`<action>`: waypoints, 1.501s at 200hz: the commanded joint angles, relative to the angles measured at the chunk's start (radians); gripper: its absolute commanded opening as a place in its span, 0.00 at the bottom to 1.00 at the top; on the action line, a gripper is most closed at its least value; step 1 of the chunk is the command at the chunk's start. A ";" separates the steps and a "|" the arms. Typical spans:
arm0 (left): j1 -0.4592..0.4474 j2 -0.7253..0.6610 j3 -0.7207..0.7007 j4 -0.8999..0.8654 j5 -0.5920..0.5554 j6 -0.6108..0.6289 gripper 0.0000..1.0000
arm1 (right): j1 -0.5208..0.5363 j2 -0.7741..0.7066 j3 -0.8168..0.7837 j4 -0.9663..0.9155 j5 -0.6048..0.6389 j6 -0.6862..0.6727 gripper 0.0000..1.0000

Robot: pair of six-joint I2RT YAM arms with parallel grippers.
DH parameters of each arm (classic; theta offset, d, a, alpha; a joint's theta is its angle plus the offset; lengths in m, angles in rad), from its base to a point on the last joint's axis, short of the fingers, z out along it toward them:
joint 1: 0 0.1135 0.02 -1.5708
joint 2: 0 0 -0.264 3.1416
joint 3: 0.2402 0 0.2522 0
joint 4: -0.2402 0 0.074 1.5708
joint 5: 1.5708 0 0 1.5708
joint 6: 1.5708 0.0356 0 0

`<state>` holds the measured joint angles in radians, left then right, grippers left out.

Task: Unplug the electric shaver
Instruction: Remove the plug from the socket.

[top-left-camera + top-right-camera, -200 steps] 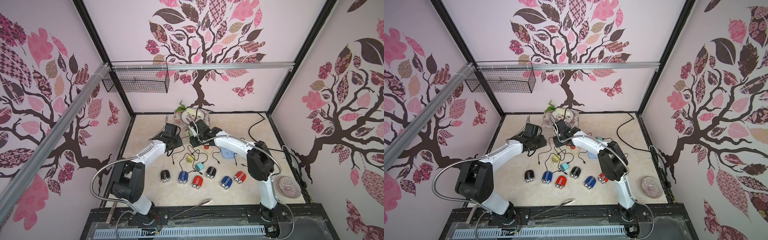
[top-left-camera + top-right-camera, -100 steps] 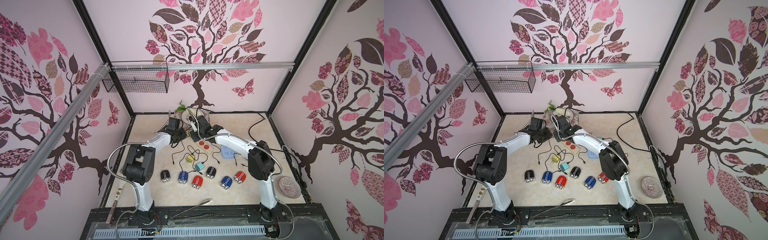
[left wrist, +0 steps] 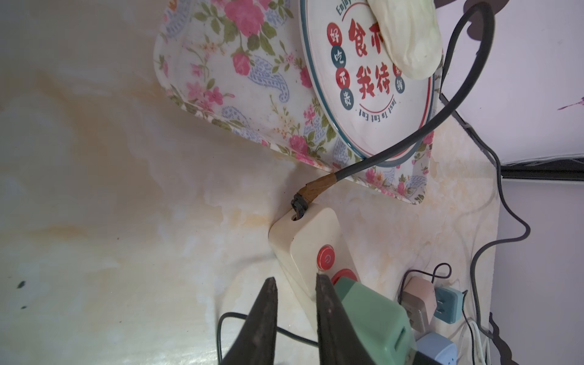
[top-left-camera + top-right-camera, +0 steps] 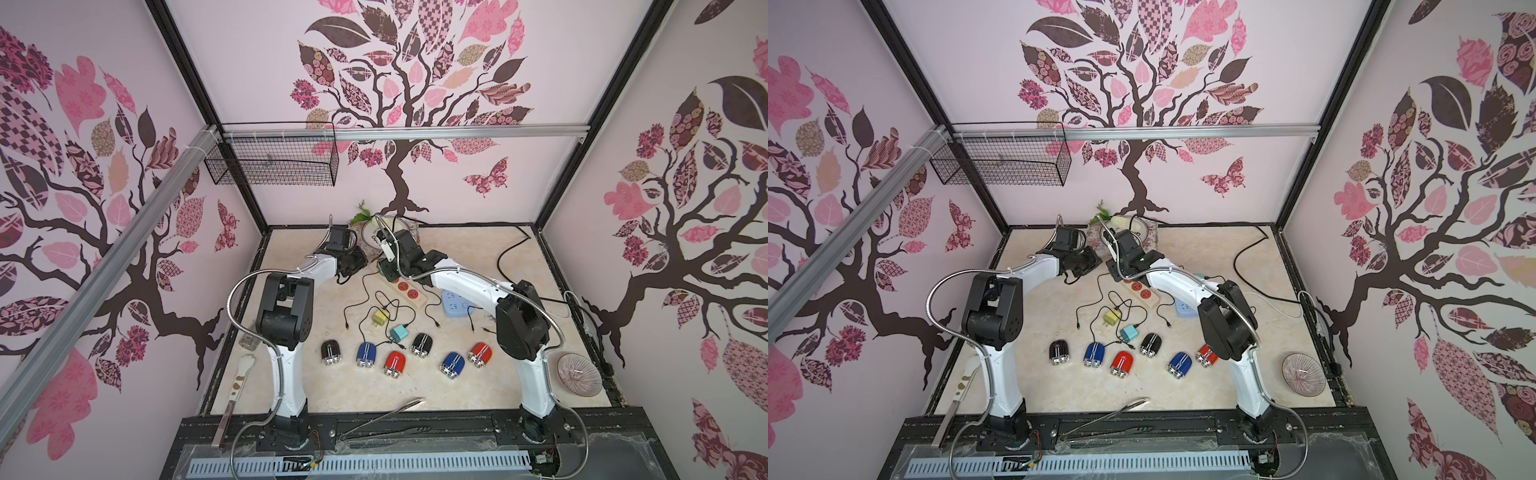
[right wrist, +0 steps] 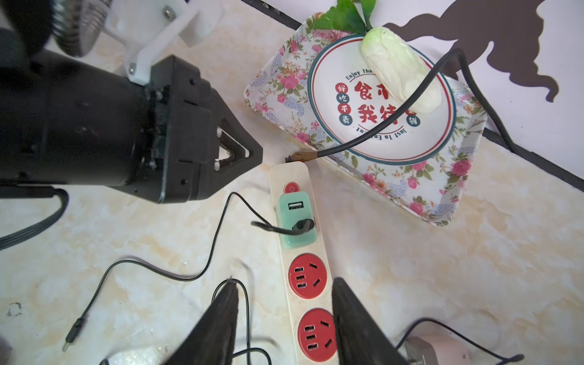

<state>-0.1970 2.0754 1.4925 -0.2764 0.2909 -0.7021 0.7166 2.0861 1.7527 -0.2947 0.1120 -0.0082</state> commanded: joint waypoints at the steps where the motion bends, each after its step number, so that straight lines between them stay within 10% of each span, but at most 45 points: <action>1: 0.007 0.030 0.054 0.007 0.042 0.030 0.25 | -0.006 0.007 -0.007 0.030 -0.027 -0.015 0.51; 300: -0.016 0.164 0.158 -0.122 0.016 0.088 0.21 | -0.059 0.130 0.033 0.062 -0.101 -0.015 0.51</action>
<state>-0.2070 2.2066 1.6135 -0.3542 0.3416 -0.6376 0.6647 2.1818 1.7248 -0.2276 0.0238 -0.0032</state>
